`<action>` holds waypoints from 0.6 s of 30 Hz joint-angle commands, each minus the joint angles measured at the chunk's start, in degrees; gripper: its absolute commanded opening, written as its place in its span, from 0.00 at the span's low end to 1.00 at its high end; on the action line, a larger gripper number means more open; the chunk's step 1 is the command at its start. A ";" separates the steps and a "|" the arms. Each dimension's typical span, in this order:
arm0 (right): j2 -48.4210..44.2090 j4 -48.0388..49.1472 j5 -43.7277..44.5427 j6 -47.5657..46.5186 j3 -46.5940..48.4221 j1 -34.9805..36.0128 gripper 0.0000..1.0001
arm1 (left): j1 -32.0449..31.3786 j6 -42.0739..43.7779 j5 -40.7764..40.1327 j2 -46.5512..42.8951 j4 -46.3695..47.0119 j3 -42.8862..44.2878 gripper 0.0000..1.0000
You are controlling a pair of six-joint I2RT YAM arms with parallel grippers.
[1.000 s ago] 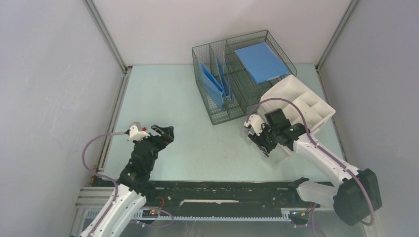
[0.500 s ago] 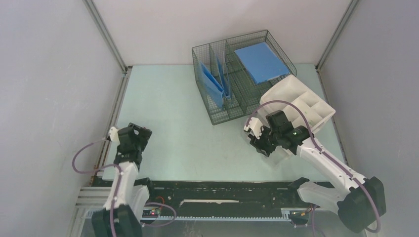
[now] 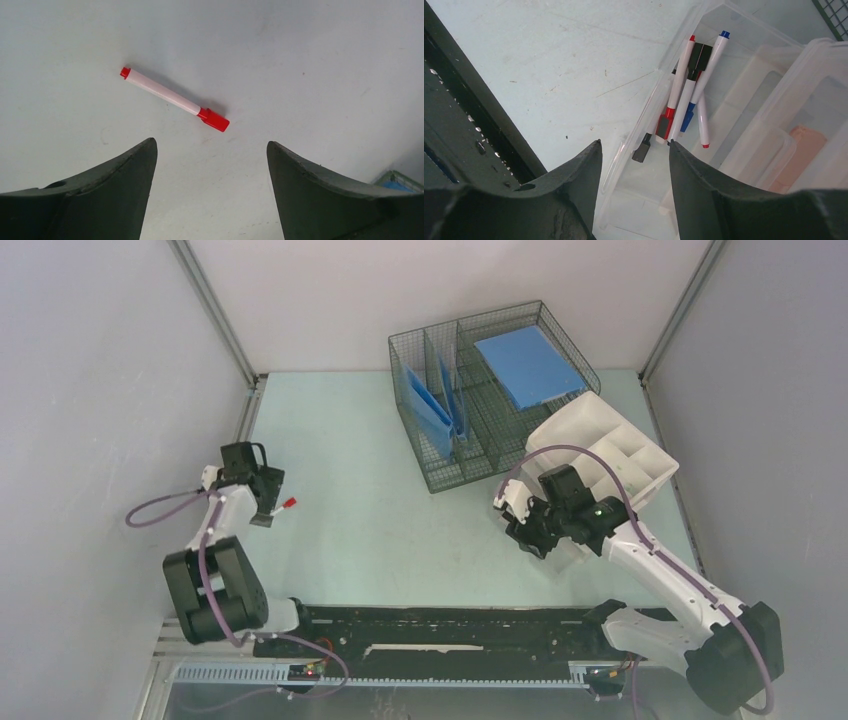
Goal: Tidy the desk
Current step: Place the stationery in the drawer, then pick up the stationery from the center of the board.
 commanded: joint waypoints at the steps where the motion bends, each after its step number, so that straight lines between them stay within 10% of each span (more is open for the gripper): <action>1: -1.32 0.09 -0.77 -1.01 1.21 0.63 0.59 | 0.47 -3.34 -2.22 7.79 -9.60 8.56 0.87; 18: -1.40 0.04 -0.51 -1.18 1.21 0.67 0.60 | 2.03 -5.49 0.77 26.05 -14.13 20.20 0.79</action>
